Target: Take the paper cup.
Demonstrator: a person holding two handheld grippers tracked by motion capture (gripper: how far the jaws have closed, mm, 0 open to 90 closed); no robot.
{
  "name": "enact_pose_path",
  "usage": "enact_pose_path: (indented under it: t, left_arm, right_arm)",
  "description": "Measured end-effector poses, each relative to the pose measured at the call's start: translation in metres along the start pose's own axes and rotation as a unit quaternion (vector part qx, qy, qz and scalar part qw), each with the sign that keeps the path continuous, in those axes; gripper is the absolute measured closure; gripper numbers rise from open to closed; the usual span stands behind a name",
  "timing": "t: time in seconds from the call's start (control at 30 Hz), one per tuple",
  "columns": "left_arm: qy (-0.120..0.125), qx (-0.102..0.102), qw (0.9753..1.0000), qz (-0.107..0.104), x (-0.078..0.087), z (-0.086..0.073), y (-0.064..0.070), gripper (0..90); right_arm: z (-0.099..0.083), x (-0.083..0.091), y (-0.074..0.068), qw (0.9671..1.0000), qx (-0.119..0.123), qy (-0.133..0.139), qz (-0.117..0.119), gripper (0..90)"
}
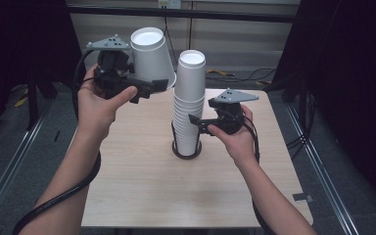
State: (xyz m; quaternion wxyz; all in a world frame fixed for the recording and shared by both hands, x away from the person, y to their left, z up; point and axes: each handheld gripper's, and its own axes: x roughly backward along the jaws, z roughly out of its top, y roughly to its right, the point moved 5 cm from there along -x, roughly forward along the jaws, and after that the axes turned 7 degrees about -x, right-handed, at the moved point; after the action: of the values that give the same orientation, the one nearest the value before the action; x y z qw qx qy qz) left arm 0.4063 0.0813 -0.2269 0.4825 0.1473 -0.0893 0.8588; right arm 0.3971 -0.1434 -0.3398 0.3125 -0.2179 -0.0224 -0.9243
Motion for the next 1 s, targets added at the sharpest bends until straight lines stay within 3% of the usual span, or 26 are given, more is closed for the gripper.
enact_pose_path:
  t: [0.43, 0.7, 1.0]
  left_arm:
    - [-0.035, -0.014, 0.9993, -0.007, 0.008, -0.037, 0.006, 11.1]
    - [-0.060, -0.024, 0.9978, -0.014, 0.009, -0.057, 0.009, 11.6]
    - [-0.087, -0.037, 0.9953, -0.024, 0.009, -0.072, 0.017, 11.9]
  right_arm:
    - [-0.013, 0.015, 0.006, 0.9999, -0.003, 0.000, 0.011, 16.1]
    - [-0.021, 0.021, 0.011, 0.9997, -0.003, -0.003, 0.023, 16.0]
    - [-0.031, 0.023, 0.006, 0.9992, 0.010, -0.011, 0.038, 15.6]
